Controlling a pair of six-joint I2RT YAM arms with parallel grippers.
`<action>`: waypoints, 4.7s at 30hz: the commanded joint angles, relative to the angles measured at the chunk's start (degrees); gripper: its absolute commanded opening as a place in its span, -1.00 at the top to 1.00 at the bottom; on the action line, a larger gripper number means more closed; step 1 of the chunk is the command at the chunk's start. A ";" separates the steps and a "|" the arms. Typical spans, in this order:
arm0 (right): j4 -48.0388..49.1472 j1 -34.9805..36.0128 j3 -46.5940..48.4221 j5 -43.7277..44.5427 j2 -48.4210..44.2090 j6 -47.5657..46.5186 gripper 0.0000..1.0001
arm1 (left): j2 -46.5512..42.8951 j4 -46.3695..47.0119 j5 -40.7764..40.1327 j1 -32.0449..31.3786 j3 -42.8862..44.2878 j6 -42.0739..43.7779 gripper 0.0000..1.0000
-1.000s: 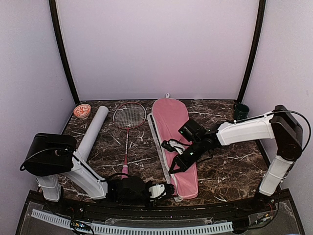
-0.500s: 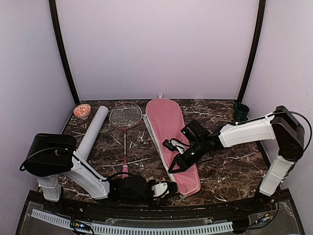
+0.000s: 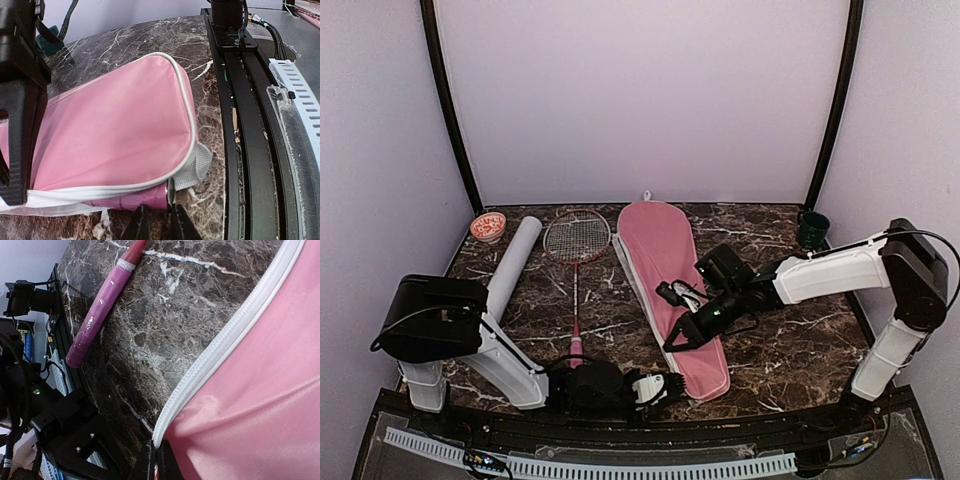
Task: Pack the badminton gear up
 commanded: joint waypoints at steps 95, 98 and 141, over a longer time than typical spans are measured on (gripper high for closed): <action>1.57 -11.71 -24.56 -7.15 -15.48 8.13 0.53 | 6.76 6.65 -7.40 -1.71 6.12 -2.12 0.63; 1.98 -10.90 -24.69 -7.24 -15.13 8.39 0.54 | 6.65 6.48 -7.65 -1.59 6.89 -1.62 0.63; 6.55 -9.22 -25.48 -12.33 -15.61 12.66 0.19 | 13.53 9.35 2.35 5.14 11.94 -1.30 0.44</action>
